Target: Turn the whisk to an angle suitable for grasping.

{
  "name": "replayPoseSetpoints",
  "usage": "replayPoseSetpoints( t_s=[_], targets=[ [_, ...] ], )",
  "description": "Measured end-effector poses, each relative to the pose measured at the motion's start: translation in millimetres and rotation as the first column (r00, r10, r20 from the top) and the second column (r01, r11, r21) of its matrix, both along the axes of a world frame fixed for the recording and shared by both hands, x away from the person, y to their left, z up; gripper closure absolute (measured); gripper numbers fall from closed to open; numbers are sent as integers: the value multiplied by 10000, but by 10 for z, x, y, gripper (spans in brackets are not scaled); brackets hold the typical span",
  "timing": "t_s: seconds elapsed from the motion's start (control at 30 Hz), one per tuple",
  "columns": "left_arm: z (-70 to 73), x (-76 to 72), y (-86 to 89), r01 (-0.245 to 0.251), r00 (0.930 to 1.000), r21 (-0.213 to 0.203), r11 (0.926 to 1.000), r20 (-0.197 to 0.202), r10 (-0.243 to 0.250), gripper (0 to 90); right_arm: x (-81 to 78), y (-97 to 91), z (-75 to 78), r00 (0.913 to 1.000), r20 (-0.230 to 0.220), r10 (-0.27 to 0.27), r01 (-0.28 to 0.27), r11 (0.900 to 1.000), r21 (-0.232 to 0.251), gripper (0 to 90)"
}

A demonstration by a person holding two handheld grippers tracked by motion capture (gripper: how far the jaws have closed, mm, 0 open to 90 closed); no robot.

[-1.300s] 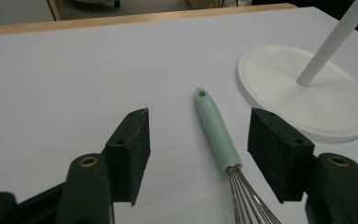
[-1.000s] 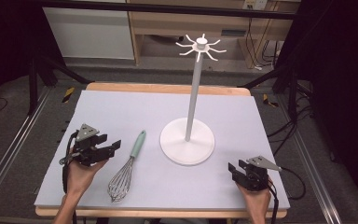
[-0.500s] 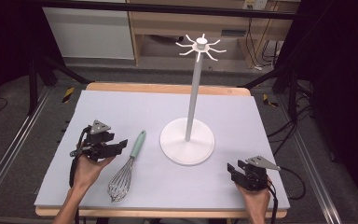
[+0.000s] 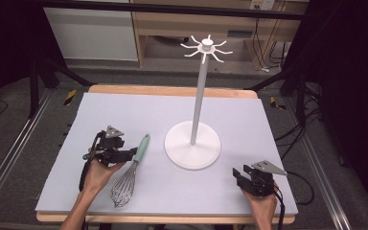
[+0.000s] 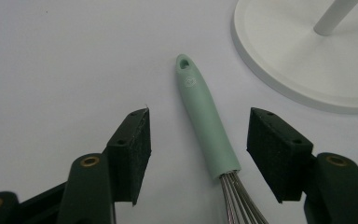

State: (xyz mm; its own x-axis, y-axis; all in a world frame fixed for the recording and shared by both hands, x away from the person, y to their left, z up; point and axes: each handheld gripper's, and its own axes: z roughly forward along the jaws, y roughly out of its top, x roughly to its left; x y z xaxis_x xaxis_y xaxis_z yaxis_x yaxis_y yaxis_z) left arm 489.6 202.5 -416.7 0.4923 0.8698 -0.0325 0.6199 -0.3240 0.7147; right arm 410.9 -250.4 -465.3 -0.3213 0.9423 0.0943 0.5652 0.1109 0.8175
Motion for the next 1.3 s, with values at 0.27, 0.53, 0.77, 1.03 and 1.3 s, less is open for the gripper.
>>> replayPoseSetpoints(
  t_s=[0.27, 0.53, 0.77, 1.03, 1.3],
  targets=[
    [-82, 78, -68, 107, 9990, 448, 9989, -440, -87, 376, -3, -5, 6, 10000, -46, -54, 55, 9999, 97, 516],
    [-118, 124, -126, 178, 9975, 681, 9975, -694, -131, 369, 9, -10, 2, 10000, -45, 3, -3, 10000, 44, 517],
    [-162, 144, -185, 176, 9957, 917, 9956, -922, -91, 371, 8, -30, 5, 9999, -127, -9, 11, 9999, 104, 520],
    [-207, 143, -249, 290, 9933, 1114, 9934, -1143, -162, 388, 19, -26, -5, 9998, -192, 14, -12, 10000, 68, 524],
    [-288, 160, -285, 428, 9883, 1257, 9911, -1509, -236, 426, 20, -28, -9, 9997, -225, 69, -67, 9999, 85, 531]
  ],
)
